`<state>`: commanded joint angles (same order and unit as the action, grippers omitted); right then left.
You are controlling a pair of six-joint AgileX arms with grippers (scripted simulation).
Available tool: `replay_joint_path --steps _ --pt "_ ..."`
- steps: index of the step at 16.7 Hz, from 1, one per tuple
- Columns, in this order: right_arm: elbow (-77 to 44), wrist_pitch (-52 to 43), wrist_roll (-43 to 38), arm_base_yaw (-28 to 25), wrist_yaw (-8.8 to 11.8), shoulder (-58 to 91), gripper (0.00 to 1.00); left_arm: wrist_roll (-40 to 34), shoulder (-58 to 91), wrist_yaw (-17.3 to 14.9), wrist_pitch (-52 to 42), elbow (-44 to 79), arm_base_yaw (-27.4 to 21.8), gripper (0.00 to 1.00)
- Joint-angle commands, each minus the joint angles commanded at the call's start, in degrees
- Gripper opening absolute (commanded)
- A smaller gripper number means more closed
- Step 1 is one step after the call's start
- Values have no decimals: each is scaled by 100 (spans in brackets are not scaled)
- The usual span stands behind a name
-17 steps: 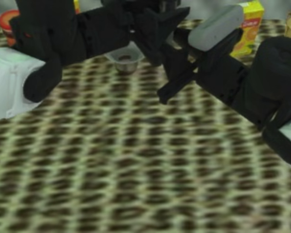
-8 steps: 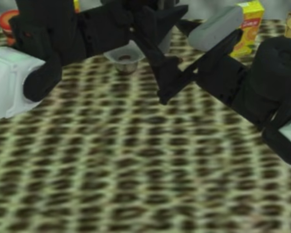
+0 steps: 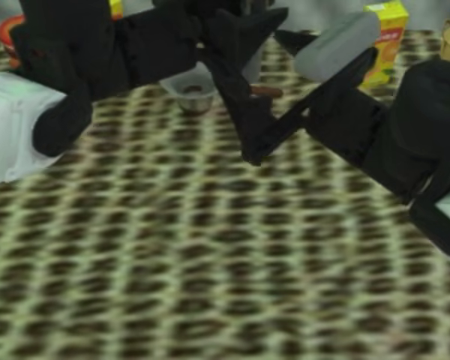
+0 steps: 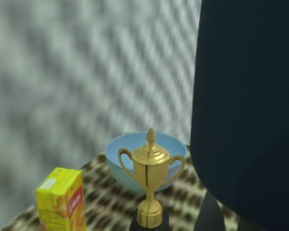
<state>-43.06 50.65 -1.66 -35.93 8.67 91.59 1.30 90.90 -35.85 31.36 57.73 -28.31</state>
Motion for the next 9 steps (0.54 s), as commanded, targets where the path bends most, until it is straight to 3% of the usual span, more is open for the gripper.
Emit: replay_joint_path --steps 9 --pt "1359 -94 -7 176 248 -1467 100 34 -404 -742 -52 -392 868 0"
